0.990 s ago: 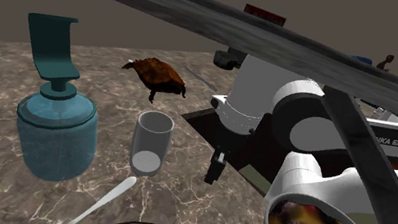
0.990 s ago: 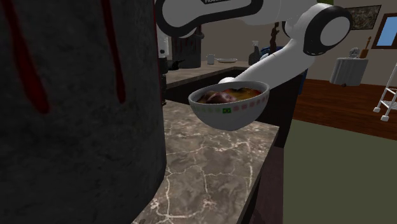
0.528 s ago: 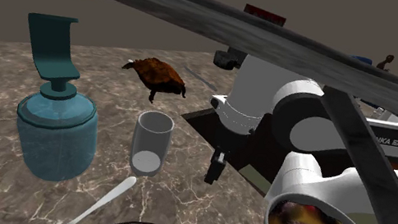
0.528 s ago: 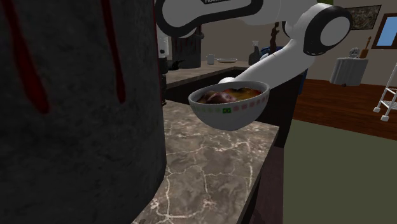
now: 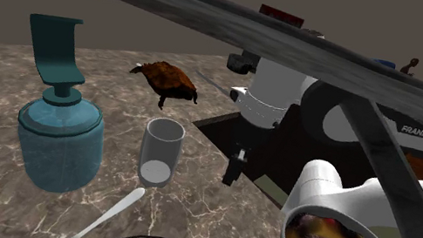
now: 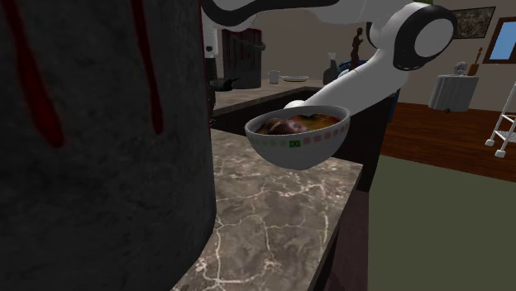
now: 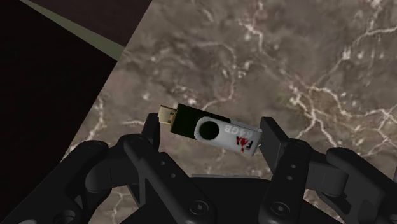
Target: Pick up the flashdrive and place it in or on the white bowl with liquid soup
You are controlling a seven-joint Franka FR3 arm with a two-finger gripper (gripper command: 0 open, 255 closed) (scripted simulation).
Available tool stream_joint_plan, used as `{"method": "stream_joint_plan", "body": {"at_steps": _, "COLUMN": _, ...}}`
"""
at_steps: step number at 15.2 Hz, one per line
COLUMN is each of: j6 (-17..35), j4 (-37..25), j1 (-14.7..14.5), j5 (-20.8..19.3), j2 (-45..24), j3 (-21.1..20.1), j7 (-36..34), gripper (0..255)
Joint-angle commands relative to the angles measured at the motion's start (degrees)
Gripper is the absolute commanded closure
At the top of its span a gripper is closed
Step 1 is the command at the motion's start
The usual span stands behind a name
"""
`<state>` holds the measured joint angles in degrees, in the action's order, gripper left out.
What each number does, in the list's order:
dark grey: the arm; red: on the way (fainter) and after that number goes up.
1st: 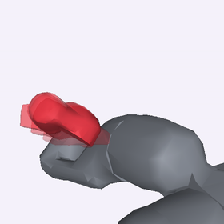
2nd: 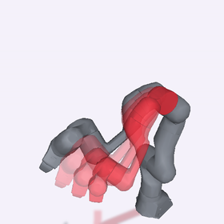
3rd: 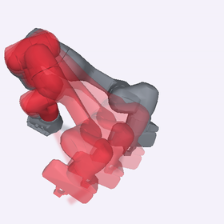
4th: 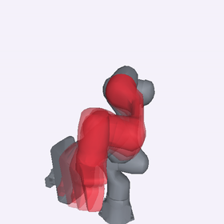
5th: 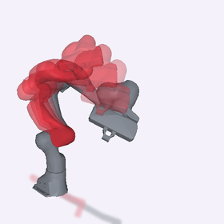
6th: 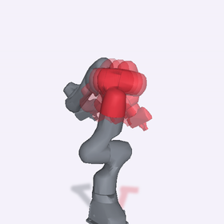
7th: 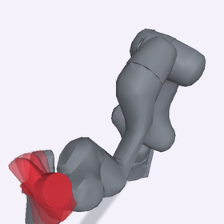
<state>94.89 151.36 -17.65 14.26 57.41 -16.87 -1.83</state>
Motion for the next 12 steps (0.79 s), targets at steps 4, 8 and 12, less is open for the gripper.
{"method": "stream_joint_plan", "body": {"at_steps": 4, "j6": -3.3, "j4": -3.9, "j1": 0.4, "j5": -0.9, "j2": -0.6, "j3": 0.9, "j7": -0.1, "gripper": 255}}
{"method": "stream_joint_plan", "body": {"at_steps": 8, "j6": -5.9, "j4": -7.3, "j1": 0.8, "j5": -1.5, "j2": -1.4, "j3": 1.5, "j7": -0.2, "gripper": 255}}
{"method": "stream_joint_plan", "body": {"at_steps": 12, "j6": -8.5, "j4": -10.9, "j1": 1.1, "j5": -2.0, "j2": -2.4, "j3": 2.0, "j7": -0.3, "gripper": 255}}
